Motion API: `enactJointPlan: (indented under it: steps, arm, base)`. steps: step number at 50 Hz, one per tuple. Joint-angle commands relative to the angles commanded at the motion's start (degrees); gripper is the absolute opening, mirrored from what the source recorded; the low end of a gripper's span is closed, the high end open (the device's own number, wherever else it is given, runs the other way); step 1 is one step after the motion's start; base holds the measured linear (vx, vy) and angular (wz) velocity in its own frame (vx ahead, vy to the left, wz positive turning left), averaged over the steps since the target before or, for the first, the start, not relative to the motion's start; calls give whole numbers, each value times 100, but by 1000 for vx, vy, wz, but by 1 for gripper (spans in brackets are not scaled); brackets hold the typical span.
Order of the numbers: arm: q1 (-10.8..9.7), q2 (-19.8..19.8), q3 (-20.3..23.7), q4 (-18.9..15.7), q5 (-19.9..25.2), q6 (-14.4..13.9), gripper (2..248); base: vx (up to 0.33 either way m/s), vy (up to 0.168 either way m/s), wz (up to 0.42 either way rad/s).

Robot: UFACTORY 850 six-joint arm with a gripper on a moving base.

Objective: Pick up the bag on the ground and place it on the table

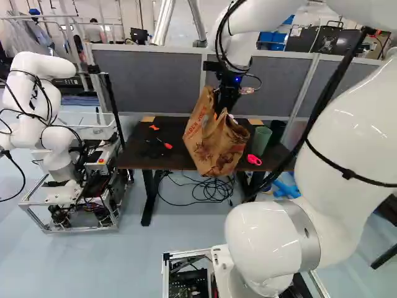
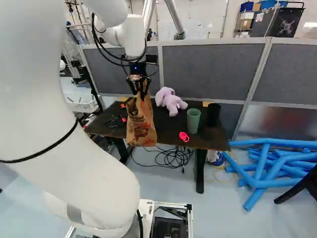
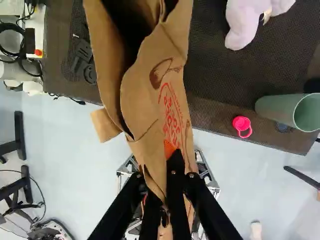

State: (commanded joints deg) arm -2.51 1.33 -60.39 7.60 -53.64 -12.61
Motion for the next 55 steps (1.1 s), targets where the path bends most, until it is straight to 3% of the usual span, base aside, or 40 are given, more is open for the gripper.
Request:
enactJointPlan:
  steps: [28, 55]
  arm:
    - [19, -567, -588, -474, 40, 0, 21]
    - [104, -1091, -1171, -1213, 40, 0, 21]
  base:
    - [0, 0, 0]
    - [0, 0, 0]
